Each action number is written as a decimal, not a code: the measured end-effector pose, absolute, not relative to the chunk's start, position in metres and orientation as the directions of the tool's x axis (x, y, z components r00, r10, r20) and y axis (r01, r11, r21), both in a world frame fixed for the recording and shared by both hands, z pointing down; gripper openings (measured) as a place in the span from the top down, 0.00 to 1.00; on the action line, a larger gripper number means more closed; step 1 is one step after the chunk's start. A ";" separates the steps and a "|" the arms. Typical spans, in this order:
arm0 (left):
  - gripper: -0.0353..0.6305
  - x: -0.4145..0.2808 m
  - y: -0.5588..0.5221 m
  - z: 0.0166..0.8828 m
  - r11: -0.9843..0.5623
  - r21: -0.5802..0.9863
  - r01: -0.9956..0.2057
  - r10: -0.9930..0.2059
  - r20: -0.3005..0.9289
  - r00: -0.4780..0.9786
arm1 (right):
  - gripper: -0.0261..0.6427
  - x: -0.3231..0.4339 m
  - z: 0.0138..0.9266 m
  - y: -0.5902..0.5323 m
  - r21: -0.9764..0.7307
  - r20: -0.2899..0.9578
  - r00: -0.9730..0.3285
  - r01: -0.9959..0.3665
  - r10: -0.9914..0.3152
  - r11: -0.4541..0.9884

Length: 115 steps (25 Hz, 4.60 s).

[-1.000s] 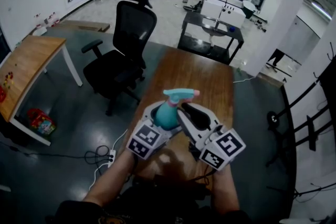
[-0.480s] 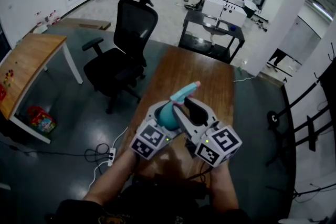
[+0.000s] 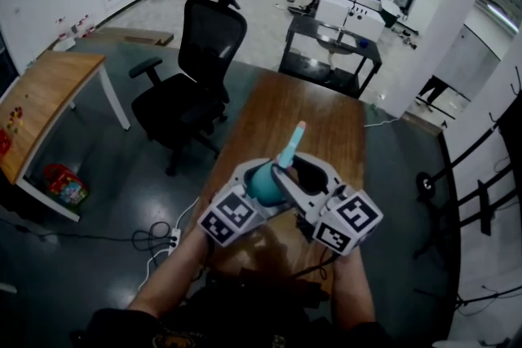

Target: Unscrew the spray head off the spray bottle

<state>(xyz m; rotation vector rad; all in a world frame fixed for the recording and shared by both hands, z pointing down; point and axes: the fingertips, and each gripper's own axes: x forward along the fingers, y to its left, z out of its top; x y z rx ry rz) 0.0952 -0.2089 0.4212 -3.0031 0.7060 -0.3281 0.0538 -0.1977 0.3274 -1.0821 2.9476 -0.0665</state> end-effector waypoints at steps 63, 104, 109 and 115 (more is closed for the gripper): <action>0.29 0.083 -0.229 0.434 -0.817 -0.119 -0.565 -0.576 0.230 0.785 | 0.73 0.055 0.336 -0.213 -0.138 0.028 -0.638 -0.765 -0.769 0.629; 0.29 0.094 -0.213 0.442 -0.900 -0.040 -0.434 -0.430 0.254 0.866 | 0.75 0.095 0.260 -0.205 -0.139 -0.248 -0.718 -0.638 -0.650 0.758; 0.29 0.091 -0.215 0.449 -0.894 -0.034 -0.446 -0.438 0.266 0.859 | 0.75 0.109 0.236 -0.203 -0.135 -0.318 -0.692 -0.643 -0.647 0.754; 0.29 0.088 -0.218 0.454 -0.891 -0.034 -0.452 -0.443 0.278 0.852 | 0.75 0.122 0.218 -0.204 -0.121 -0.368 -0.662 -0.662 -0.653 0.740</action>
